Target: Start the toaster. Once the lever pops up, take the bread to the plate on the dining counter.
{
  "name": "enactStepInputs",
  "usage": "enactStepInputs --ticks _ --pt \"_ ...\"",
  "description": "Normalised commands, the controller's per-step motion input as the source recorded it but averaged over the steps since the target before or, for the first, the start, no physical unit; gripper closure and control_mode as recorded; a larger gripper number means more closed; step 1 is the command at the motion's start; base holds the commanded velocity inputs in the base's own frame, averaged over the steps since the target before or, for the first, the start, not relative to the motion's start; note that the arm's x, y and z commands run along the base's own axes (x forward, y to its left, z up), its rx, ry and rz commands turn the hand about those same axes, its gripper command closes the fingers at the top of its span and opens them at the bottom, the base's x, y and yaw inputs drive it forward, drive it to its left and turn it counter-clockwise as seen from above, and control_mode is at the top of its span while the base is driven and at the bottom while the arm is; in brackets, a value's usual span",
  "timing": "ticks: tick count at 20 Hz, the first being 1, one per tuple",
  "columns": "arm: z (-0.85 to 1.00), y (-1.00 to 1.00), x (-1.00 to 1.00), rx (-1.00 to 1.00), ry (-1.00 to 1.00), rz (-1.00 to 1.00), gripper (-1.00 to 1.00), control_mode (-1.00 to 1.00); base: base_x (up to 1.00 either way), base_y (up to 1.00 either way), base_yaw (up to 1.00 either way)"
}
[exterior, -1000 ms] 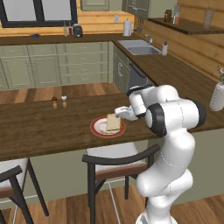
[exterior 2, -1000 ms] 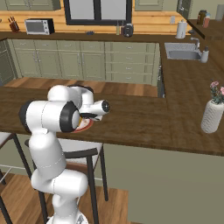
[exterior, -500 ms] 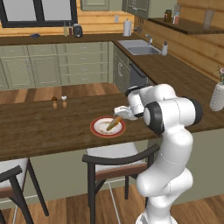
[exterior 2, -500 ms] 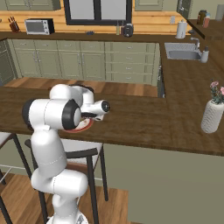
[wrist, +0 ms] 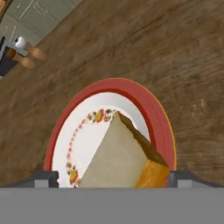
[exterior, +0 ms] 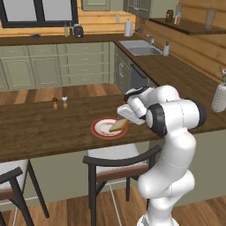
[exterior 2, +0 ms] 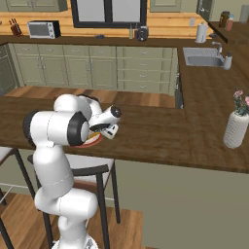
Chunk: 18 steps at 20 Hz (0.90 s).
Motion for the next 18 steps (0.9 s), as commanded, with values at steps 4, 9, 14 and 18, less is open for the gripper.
enactStepInputs --ticks 4,9,14,18 --pt "0.58 -0.21 -0.15 0.0 0.37 -0.19 -1.0 -1.0 0.0 0.0 0.0" --pt "0.34 -0.01 -0.09 -0.05 0.38 -0.14 -1.0 -1.0 0.0 0.0 0.0" --pt "0.42 0.0 -0.42 -0.09 0.24 -0.11 -1.0 -1.0 0.0 0.0 0.0" --pt "0.54 0.0 -0.93 -0.09 0.07 -0.09 -1.0 -1.0 0.0 0.0 0.0"
